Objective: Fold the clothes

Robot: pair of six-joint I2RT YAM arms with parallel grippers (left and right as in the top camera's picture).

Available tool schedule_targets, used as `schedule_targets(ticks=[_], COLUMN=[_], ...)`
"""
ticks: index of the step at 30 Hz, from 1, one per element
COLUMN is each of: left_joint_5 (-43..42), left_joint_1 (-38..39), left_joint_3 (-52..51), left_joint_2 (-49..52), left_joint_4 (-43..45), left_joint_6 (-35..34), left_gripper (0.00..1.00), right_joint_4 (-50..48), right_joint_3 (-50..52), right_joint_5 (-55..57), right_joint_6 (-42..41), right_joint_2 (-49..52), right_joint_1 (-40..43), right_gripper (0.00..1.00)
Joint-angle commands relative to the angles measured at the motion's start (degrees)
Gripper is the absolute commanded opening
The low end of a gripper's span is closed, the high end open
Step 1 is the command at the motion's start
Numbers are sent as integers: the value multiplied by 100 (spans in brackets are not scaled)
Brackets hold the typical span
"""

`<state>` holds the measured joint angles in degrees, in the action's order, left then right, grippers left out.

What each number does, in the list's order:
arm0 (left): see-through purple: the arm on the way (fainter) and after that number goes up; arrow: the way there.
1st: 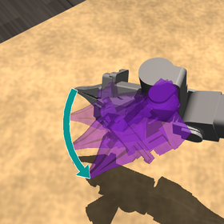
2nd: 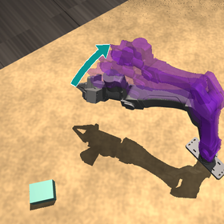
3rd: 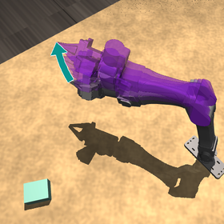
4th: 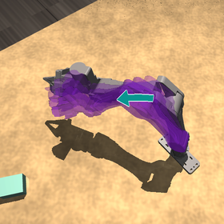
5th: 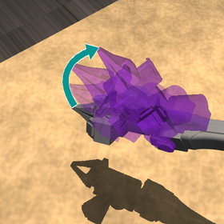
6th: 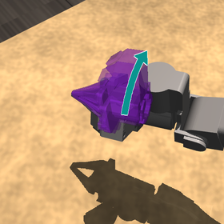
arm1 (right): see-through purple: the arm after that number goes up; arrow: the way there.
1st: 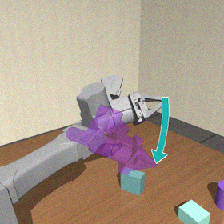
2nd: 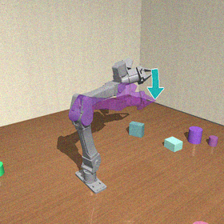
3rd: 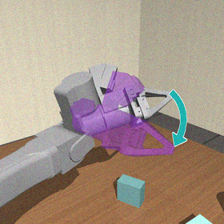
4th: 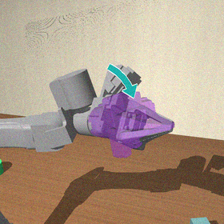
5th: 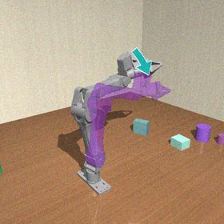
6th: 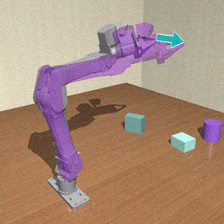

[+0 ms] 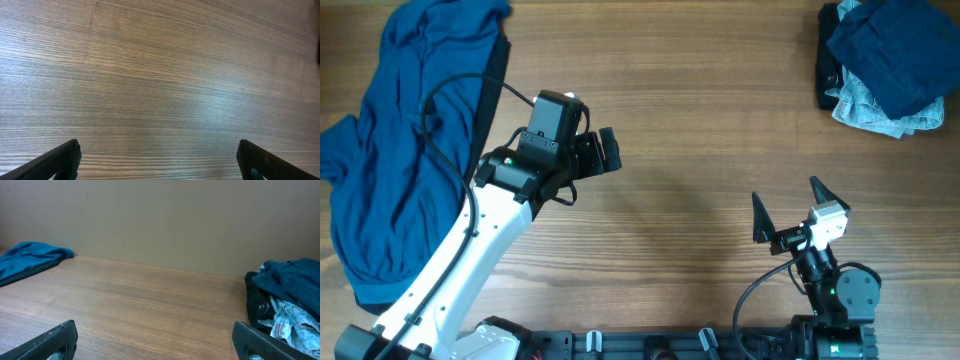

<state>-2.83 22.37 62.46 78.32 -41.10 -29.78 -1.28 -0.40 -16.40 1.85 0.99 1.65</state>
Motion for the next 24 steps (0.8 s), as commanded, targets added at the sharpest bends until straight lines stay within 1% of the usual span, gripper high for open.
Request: schedule_targets(ticks=[1,4,7,11,15,17,20,24], left_joint_5=[61,-17,101,343,669,699,605,570], left_joint_1=[-37,-15,7,7,-44,-188,-466,-772], left_joint_3=[-20,-20,-59,-289,-861,-1351,-2404,-3451], left_joint_2=[-22,-22,-57,-446,-1246,-1759,-2752,-3960], left_joint_4=[-7,20,170,358,365,535,1137,1784], left_joint_6=[107,105,109,109,111,166,260,262], left_gripper=[100,100,100,100,100,100,100,100], right_joint_4=[-7,-7,-7,-7,-7,-7,-7,-7], right_joint_3=[11,11,11,11,11,11,11,11], right_joint_5=[81,81,81,81,81,83,81,81], right_joint_6=[79,76,79,79,76,76,79,79], right_joint_2=[-72,-72,-72,-72,-72,-72,-72,-72], right_joint_1=[-31,-31,-31,-31,-31,-31,-31,-31], right_gripper=[99,100,100,100,100,100,100,100])
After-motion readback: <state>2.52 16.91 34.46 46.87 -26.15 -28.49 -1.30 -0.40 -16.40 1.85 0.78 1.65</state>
